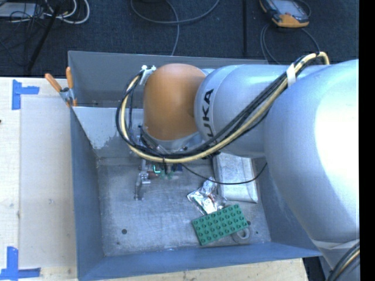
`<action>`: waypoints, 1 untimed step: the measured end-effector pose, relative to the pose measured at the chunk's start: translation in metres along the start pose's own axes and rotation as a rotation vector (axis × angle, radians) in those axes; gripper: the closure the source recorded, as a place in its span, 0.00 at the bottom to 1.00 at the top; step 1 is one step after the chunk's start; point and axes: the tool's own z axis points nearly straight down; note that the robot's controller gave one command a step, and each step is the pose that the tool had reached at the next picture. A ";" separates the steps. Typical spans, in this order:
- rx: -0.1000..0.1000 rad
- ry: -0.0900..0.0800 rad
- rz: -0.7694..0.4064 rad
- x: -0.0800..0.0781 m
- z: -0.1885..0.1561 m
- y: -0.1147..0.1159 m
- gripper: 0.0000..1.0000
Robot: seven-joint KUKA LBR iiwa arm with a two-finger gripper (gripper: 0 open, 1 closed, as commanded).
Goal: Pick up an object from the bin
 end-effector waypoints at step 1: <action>0.001 -0.011 -0.285 -0.004 0.014 -0.090 0.00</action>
Offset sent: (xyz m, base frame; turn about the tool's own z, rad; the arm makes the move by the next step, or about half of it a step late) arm 0.0026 -0.0890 -0.0148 -0.2873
